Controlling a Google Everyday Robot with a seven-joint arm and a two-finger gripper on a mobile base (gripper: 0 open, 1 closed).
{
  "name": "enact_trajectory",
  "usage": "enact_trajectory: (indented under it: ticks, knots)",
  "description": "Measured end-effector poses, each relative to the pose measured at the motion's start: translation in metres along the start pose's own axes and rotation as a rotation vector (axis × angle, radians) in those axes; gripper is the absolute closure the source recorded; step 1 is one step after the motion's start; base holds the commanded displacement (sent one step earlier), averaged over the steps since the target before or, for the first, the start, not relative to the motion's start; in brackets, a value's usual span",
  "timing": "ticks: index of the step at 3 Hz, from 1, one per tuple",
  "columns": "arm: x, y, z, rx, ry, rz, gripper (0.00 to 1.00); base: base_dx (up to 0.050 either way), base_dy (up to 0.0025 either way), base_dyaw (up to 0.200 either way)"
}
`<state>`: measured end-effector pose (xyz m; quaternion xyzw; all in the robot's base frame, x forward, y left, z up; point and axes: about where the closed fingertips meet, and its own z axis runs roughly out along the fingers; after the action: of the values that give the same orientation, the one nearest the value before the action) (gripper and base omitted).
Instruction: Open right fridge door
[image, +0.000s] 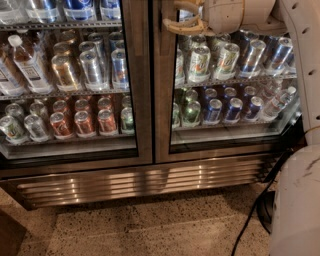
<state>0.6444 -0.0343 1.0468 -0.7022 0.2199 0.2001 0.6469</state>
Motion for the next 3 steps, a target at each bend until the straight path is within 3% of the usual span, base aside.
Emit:
enact_trajectory:
  ticks: [3]
  knots:
    - [-0.0016,0.0015,0.0,-0.008,-0.023,-0.004,1.0,0.0,0.0,0.0]
